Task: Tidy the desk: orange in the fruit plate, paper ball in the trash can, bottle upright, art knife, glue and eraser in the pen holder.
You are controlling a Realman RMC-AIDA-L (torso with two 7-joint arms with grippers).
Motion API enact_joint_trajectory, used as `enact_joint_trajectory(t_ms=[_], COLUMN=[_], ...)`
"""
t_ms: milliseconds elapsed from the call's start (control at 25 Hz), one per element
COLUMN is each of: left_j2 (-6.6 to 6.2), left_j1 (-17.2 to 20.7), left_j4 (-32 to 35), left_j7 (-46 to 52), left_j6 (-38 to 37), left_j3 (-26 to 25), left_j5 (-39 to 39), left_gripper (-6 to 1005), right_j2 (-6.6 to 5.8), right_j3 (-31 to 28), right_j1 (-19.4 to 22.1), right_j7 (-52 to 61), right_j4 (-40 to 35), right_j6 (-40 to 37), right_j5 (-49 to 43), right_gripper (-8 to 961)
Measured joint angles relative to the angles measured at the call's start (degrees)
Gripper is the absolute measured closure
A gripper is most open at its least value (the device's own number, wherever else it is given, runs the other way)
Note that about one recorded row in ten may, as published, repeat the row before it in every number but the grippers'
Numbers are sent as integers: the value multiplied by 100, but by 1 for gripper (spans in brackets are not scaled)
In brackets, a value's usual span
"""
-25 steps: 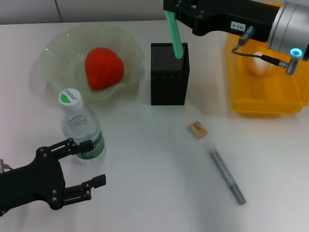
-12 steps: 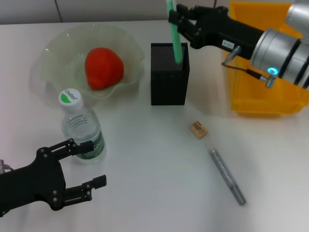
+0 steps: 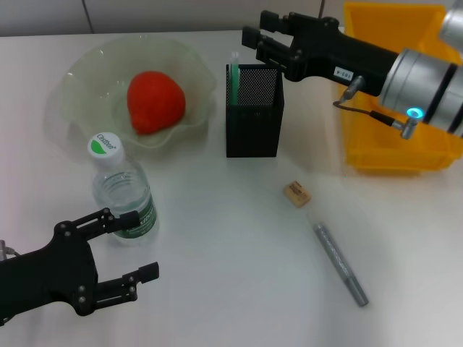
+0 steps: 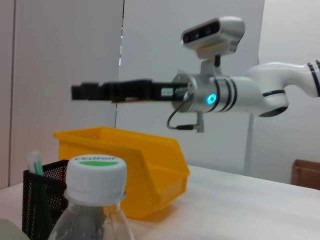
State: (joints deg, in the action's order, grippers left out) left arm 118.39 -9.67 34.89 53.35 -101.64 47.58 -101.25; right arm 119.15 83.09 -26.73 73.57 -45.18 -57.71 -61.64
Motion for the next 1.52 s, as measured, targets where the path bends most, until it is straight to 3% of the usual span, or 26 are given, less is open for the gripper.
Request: enact_joint_trajectory(t_ms=[40,80,120,240,280,320,480,760,1520], left_j2=[-1,-2,-2,-7,-8,-8,-2,0,0], left_j1=[6,11,11,6,-3,-3,-35,-76,-87], left_j4=[0,0,0,0,0,0,0,0,-4], left_j7=[0,0,0,5,11,11,16,17,17], left_j6=[-1,-3,-3,15,18,18,15,38,48], left_j3=[-8,-15,-15,-27,-30,-30,-31,-30,-29], left_j5=[0,0,0,0,1,1,1,0,0], left_gripper=[216,216,216,216,216,216,216,216,216], right_j2=[-1,3,3,34,45,45,39,34,48], right_j3=[-4,-23,-23,-29,-10,-10,202,527,967], right_j1=[157,458,458,750,750,750,260,-184,-1285], right_j7=[408,1477,1477,3837,5364,5364,7902,8759,9000], right_j4=[-385,-1318,-1318,-2821,-3581,-3581,-4378,-4205,-1988], right_j6=[-13,-16,-16,-159,-532,-532,-1907,-2428,-1722], right_j5=[-322,-1203,-1203,-3345,-4840,-4840,-7053,-7760,-8188], right_gripper=[548,516,494,426,404,381,317,219,261])
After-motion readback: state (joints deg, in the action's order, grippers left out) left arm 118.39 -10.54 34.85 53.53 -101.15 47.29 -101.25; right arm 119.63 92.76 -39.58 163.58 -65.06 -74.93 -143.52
